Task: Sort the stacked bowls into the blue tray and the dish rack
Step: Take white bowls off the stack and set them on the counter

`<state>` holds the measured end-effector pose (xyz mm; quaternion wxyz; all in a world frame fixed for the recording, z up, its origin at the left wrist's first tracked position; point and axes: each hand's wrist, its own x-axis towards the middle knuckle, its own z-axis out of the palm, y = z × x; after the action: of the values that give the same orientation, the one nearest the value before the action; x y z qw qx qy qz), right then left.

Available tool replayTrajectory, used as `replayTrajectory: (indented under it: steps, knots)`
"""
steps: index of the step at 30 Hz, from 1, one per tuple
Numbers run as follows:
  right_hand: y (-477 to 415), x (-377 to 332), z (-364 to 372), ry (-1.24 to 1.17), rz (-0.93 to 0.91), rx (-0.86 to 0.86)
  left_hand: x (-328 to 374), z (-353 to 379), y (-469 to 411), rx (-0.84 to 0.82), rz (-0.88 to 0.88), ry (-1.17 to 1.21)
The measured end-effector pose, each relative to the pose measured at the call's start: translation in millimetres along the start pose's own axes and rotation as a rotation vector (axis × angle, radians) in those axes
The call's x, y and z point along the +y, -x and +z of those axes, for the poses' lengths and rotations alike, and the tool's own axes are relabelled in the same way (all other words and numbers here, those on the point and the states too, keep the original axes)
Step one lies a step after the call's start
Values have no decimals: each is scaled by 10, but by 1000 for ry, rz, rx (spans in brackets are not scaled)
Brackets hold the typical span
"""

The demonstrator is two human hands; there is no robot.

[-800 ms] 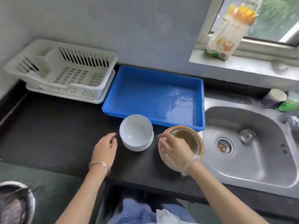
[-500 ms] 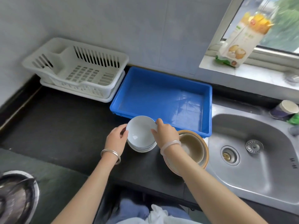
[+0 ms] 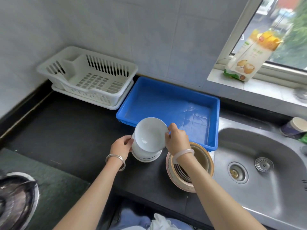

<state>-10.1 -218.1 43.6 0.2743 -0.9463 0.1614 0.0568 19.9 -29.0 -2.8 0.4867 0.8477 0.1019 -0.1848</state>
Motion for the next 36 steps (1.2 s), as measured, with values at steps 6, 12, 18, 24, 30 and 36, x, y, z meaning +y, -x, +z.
replayTrajectory:
  steps: [6, 12, 18, 24, 30, 36]
  knots:
    - [4, 179, -199, -55, -6, 84, 122, 116, -16, 131, 54, -283]
    - [76, 291, -250, -98, -21, 71, 216, 169, 28, 270, 111, -386]
    - [78, 220, -369, -120, -43, 81, 276, 23, 16, 250, 111, -275]
    - [-76, -183, -536, -203, -82, 117, 348, -437, -100, 239, -13, 52]
    - [-449, -835, -409, -263, -169, 53, 122, -1176, -257, 363, -76, 197]
    - [-906, -1590, 198, -289, -200, -91, -450, -1947, -501, 514, -203, 281]
